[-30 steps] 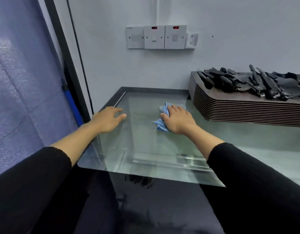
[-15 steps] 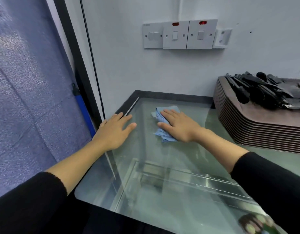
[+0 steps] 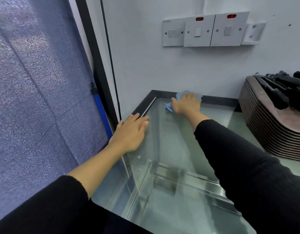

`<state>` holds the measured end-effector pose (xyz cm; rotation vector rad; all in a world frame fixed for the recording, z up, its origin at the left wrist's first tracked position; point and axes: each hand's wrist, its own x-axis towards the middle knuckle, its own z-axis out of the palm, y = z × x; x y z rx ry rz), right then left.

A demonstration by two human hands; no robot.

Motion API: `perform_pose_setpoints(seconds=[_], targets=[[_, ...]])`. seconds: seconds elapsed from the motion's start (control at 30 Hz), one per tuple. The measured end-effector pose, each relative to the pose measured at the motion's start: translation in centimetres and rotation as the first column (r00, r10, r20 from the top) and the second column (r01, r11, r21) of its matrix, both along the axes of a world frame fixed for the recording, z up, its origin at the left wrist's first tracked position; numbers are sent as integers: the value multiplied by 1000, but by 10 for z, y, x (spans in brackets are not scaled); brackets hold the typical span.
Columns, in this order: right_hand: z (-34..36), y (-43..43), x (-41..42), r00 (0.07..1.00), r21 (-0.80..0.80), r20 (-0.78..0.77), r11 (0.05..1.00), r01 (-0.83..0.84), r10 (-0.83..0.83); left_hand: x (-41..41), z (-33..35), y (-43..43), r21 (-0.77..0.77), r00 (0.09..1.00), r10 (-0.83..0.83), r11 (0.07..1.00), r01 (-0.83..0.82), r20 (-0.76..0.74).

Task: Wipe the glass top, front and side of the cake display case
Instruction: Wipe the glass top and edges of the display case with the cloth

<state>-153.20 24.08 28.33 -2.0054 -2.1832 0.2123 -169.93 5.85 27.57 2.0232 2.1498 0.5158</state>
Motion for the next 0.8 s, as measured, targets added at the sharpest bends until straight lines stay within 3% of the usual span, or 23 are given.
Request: perform_pose_setpoints(seconds=[0.17, 0.37, 0.43, 0.53, 0.67, 0.73, 0.8], targets=[[2, -25, -42, 917, -16, 36, 918, -396, 397, -4, -2, 5, 103, 990, 96, 989, -106, 103], [3, -119, -2, 785, -50, -15, 784, -619, 619, -5, 3, -6, 116, 976, 172, 975, -188, 136], [1, -141, 33, 812, -37, -12, 811, -583, 583, -8, 3, -15, 93, 985, 154, 983, -161, 79], [1, -130, 90, 946, -17, -20, 946, -324, 323, -8, 4, -36, -31, 983, 182, 983, -183, -23], [0, -119, 114, 998, 14, 0, 998, -56, 56, -18, 4, -74, -105, 988, 151, 984, -147, 29], [-2, -135, 87, 995, -12, 7, 995, -96, 96, -20, 3, -95, -124, 991, 131, 984, -128, 23], [-3, -169, 53, 967, -1, 2, 967, -256, 256, -19, 4, -117, -125, 994, 112, 986, -113, -13]])
